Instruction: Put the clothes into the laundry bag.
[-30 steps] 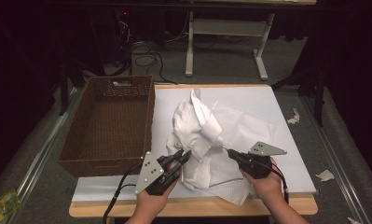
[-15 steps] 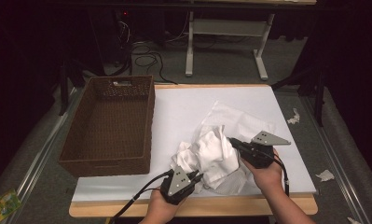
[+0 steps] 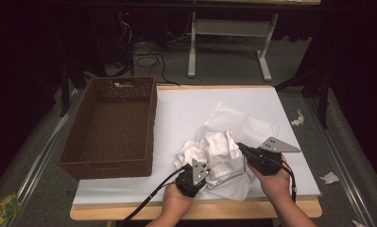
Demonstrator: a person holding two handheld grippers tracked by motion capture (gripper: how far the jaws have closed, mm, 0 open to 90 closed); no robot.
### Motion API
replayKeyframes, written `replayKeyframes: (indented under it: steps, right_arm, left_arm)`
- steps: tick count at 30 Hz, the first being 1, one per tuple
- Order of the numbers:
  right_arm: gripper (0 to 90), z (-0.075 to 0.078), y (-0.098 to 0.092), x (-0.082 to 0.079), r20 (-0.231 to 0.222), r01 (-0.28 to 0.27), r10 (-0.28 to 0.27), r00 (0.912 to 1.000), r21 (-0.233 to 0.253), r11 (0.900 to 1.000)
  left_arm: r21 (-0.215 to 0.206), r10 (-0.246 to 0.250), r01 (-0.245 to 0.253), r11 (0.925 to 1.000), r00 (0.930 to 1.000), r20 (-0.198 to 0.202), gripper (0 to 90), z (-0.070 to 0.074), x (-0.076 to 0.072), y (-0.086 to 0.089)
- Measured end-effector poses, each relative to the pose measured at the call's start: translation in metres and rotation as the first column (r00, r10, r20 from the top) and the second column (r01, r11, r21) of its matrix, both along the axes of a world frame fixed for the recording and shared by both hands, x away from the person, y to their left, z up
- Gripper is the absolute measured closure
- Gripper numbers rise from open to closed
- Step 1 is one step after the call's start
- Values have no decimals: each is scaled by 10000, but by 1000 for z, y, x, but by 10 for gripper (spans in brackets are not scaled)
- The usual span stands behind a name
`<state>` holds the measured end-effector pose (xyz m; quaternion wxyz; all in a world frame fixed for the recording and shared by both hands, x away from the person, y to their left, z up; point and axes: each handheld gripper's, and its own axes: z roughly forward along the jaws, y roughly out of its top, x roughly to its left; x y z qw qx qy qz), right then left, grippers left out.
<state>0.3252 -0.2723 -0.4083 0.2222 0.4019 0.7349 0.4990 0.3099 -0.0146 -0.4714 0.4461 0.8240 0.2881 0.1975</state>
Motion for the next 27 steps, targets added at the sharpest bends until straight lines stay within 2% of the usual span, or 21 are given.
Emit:
replayKeyframes:
  steps: [2,4,6,10,14,15,16,18,19,20,22,24,27]
  right_arm:
    - [900,0,0,0,7,-1,1,10000,13,10000]
    - [900,0,1,0,30,-50,50,10000,9,10000]
    - [900,0,2,0,31,-50,50,10000,40,10000]
    - [900,0,3,0,37,-79,79,10000,47,10000]
    - [900,0,3,0,44,-104,104,9999,64,9999]
    - [900,0,3,0,40,-131,130,9999,69,9999]
    - [900,0,3,0,51,-109,108,9999,86,9999]
    - [900,1,4,0,44,-133,132,9999,135,9998]
    - [900,1,4,0,58,-135,134,9999,142,9998]
    - [900,1,4,0,101,-162,161,9998,130,9998]
    - [900,1,5,0,92,-154,153,9998,166,9997]
    - [900,1,5,1,50,-149,149,9999,189,9997]
    - [900,1,5,1,48,-191,190,9998,213,9996]
  left_arm:
    - [-475,-64,53,9989,9997,-229,728,0,0,4]
    - [-999,-255,230,9947,9994,-241,626,0,-1,8]
    - [-1310,-388,353,9908,9990,-241,534,0,-3,10]
    - [-1903,-440,458,9807,9989,135,379,8,-7,13]
    - [-2652,-471,661,9619,9959,773,292,24,-4,12]
    - [-2855,-578,803,9550,9946,862,260,30,-2,10]
    - [-2934,-616,868,9520,9937,941,227,34,-1,9]
    - [-3293,-820,1122,9375,9912,1043,201,40,1,3]
    - [-3400,-887,1203,9327,9903,1069,190,41,1,-1]
    - [-3376,-960,1277,9326,9894,1090,183,41,0,-6]
    - [-3137,-1089,1419,9389,9867,1204,172,39,-4,-15]
    - [-3011,-1154,1496,9418,9850,1285,167,36,-6,-23]
    - [-2663,-887,1220,9561,9870,1337,161,34,-5,-34]
